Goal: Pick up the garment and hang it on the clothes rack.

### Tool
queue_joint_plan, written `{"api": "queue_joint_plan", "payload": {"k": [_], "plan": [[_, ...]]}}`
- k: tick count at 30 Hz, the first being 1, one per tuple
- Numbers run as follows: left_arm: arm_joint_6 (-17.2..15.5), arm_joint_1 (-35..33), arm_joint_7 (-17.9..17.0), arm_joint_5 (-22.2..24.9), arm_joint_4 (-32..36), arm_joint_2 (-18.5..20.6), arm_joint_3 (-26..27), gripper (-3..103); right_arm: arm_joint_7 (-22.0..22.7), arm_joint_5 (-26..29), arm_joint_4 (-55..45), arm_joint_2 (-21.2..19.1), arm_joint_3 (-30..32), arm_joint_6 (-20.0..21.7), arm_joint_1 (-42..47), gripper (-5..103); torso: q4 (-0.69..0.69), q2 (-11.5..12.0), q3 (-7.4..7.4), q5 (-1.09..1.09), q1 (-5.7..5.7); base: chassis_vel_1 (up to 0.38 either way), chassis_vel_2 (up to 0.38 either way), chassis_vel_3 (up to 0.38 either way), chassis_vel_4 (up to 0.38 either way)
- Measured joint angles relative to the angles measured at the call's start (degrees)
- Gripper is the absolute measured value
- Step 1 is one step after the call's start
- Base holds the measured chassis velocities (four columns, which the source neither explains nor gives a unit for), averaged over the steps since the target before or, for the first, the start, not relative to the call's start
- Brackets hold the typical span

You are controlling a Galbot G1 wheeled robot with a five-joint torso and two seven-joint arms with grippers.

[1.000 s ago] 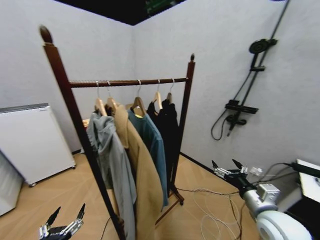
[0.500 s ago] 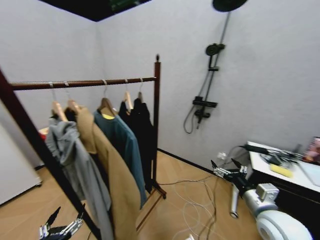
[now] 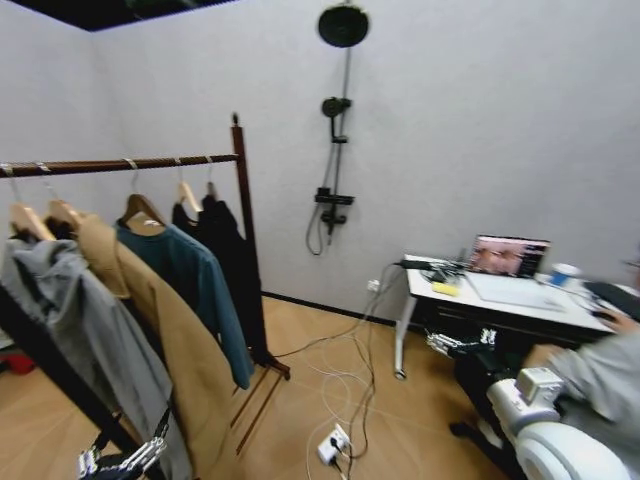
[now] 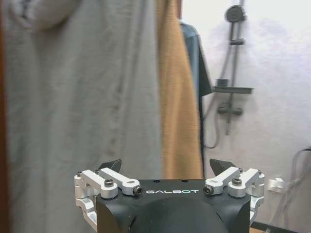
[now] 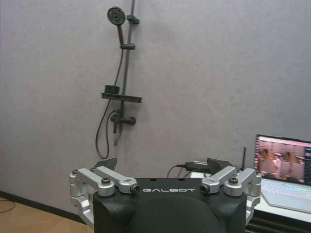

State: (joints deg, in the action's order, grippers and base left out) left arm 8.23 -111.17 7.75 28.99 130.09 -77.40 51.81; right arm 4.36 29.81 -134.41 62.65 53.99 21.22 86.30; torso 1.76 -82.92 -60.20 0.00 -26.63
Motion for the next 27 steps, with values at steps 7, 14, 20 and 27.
{"api": "queue_joint_plan", "payload": {"k": [7, 14, 20, 27], "plan": [[0.0, 0.0, 0.0, 0.0, 0.0, 0.0, 0.0, 100, -0.2, 0.0, -0.5, 0.4, 0.1, -0.3, 0.5, 100, -0.01, 0.0, -0.01, -0.01, -0.04, -0.061, -0.178, -0.187, -0.064], [0.0, 0.0, 0.0, 0.0, 0.0, 0.0, 0.0, 100, -0.4, 0.0, -1.0, 0.7, 0.1, -0.5, 1.1, 100, -0.01, 0.0, -0.01, 0.00, -0.05, -0.070, -0.196, -0.181, -0.072], [0.0, 0.0, 0.0, 0.0, 0.0, 0.0, 0.0, 100, -0.7, -0.1, -1.3, 1.3, 0.1, -1.0, 2.1, 100, 0.01, 0.0, -0.01, 0.02, -0.04, -0.018, -0.192, -0.177, -0.014], [0.0, 0.0, 0.0, 0.0, 0.0, 0.0, 0.0, 100, -1.0, -0.4, -1.3, 2.1, 0.0, -1.4, 2.6, 100, -0.02, 0.0, -0.01, 0.01, -0.03, 0.073, -0.078, -0.090, 0.076]]}}
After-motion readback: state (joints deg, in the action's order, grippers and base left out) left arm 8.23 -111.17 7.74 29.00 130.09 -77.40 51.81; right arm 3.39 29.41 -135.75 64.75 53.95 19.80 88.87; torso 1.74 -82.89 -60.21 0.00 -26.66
